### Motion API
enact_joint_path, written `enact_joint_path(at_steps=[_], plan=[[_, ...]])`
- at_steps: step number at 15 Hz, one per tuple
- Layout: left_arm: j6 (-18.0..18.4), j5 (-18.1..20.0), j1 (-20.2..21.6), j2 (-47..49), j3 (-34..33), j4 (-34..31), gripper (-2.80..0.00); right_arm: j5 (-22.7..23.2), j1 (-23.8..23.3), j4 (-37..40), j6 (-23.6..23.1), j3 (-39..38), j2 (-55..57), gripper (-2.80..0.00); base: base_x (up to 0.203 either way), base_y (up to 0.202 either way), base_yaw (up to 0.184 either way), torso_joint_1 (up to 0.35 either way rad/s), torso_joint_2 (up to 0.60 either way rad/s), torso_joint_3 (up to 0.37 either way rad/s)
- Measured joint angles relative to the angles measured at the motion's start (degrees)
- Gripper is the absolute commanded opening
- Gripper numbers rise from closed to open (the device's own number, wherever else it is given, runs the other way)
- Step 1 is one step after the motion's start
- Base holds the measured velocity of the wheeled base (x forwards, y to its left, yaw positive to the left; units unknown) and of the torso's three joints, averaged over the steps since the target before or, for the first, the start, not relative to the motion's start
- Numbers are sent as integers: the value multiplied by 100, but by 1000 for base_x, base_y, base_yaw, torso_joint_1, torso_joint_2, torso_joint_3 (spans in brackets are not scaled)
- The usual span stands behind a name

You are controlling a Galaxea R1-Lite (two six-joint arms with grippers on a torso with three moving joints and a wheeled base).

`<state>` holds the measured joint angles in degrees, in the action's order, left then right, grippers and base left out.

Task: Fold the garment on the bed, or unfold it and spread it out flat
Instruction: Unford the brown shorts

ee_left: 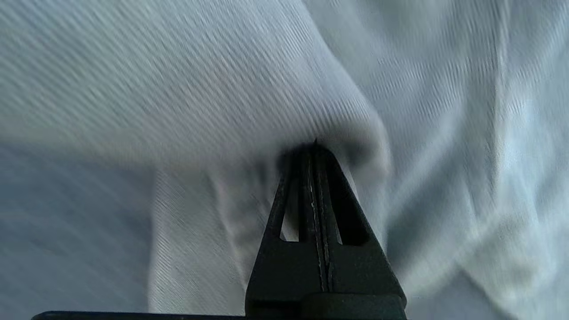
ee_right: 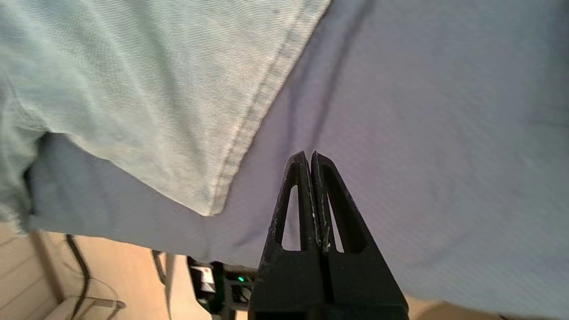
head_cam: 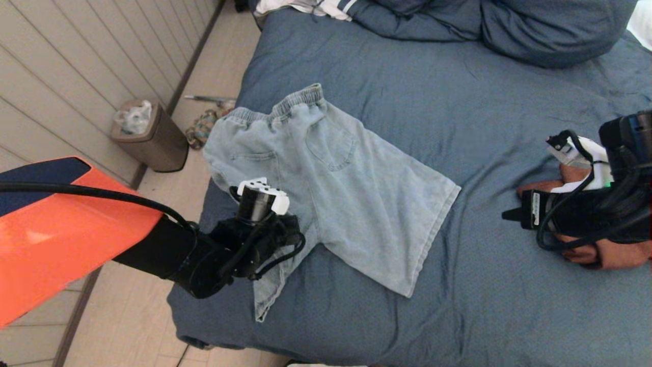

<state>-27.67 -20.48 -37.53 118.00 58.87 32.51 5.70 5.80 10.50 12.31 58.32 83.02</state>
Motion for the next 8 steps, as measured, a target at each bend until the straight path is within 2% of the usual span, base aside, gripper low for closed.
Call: enact_joint_path(at_steps=[4, 8], plan=[[23, -54, -106, -234, 306, -490, -280, 446, -20, -855, 2, -556, -2, -280, 0, 0, 0, 0, 0, 0], [34, -226, -78, -802, 671, -978, -280, 780, -135, -1175, -33, -921, 2, -280, 0, 0, 0, 0, 0, 0]])
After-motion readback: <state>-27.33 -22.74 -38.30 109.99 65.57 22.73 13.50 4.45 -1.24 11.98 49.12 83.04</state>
